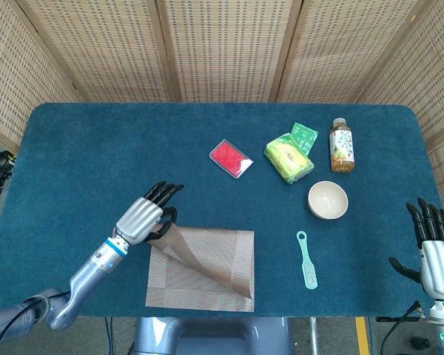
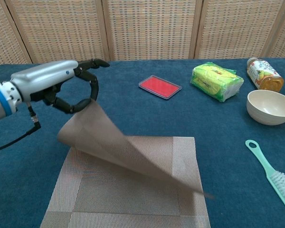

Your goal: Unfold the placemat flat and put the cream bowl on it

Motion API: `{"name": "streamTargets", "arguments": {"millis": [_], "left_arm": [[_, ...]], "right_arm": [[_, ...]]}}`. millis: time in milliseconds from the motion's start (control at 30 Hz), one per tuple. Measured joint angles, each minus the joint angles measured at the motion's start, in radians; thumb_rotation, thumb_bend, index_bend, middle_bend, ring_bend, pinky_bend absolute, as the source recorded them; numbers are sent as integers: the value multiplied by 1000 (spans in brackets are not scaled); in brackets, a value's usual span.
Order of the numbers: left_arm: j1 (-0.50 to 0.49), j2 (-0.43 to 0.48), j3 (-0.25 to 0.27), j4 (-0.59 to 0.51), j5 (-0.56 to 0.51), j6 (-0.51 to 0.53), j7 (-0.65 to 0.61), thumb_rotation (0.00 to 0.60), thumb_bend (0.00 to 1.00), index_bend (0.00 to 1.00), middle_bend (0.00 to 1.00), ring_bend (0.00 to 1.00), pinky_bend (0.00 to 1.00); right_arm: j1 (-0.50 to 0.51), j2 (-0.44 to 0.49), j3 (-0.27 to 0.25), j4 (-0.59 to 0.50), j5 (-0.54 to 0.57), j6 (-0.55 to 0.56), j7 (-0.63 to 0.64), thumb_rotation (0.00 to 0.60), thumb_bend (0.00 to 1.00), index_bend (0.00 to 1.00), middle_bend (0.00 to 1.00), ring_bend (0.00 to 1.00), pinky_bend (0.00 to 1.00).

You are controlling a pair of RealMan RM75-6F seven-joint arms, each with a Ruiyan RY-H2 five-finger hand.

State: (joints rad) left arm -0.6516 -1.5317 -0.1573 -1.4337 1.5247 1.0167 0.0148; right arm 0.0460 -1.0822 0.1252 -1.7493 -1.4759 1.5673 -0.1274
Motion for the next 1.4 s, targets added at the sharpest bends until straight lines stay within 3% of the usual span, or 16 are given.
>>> {"name": "streamTargets", "arguments": {"millis": [133,233,533,567,633,667,700,733,900,1033,1200,1400], "left_arm": [[-52,-9,-73,68,-94,-56,2,600,560,763,0,0,0],[-91,-36,-114,185,-167,-104,-5,600,560,762,0,0,0],[-164,-141,-155,484,-296,-203,-42,600,551,718,0,0,0],[-167,-150,-156,505,-301,-204,-46,600,534,654,0,0,0],[-173,-168,-155,548,-309,-208,-59,600,337,249,0,0,0],[-174,-172,-155,560,-315,-211,-62,600,237,125,0,0,0],[-175,-174,-156,566,-324,-215,-63,600,101,13,0,0,0],[-176,-173,-158,568,-334,-218,-61,600,25,0,0,0,0],[-166,-151,-181,526,-356,-167,-62,600,0,0,0,0,0],[-138,-90,-191,431,-358,-119,-57,600,0,0,0,0,0],[-75,46,-189,228,-366,-53,-2,600,0,0,0,0,0],[30,240,-170,-46,-376,57,105,600,0,0,0,0,0]], "right_arm": [[10,-16,12,12,31,-13,-27,600,0,0,0,0,0],[20,-26,20,20,59,-33,-44,600,0,0,0,0,0],[40,-41,26,40,79,-64,-56,600,0,0,0,0,0],[41,-42,25,42,80,-67,-58,600,0,0,0,0,0],[43,-44,23,44,82,-71,-59,600,0,0,0,0,0],[44,-44,23,45,82,-71,-59,600,0,0,0,0,0],[44,-45,22,45,82,-70,-59,600,0,0,0,0,0],[43,-45,22,46,80,-68,-58,600,0,0,0,0,0],[42,-45,17,48,71,-65,-56,600,0,0,0,0,0],[48,-43,1,53,46,-80,-51,600,0,3,0,0,0],[69,-35,-32,89,-37,-110,-15,600,0,47,0,0,0],[115,-35,-91,206,-239,-123,40,600,0,109,0,0,0]]}}
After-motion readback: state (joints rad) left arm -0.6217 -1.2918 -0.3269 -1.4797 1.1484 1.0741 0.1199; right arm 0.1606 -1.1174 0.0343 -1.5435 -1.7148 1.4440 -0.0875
